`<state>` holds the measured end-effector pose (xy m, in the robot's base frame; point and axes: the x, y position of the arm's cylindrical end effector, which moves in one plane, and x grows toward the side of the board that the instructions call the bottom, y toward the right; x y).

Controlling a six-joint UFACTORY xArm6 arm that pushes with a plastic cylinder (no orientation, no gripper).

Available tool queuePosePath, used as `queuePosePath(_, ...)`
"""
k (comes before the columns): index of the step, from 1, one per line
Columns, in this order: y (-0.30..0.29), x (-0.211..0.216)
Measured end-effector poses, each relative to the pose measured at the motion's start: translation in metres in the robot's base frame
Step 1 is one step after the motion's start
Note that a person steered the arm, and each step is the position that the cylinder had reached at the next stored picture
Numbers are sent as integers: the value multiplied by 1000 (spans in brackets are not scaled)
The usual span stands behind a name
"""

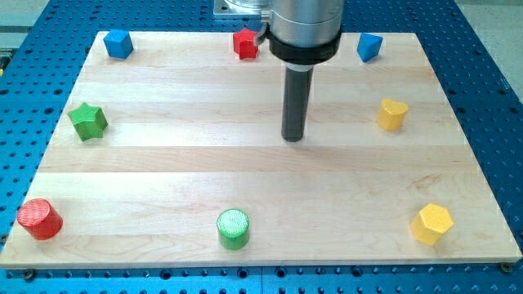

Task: Move your arm close to the triangle

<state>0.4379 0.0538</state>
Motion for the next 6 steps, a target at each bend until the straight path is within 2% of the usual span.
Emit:
queuePosePath(2, 5, -24)
queuePosePath(3, 76, -81)
queuePosePath(5, 264, -138)
queuePosePath(6, 247, -168)
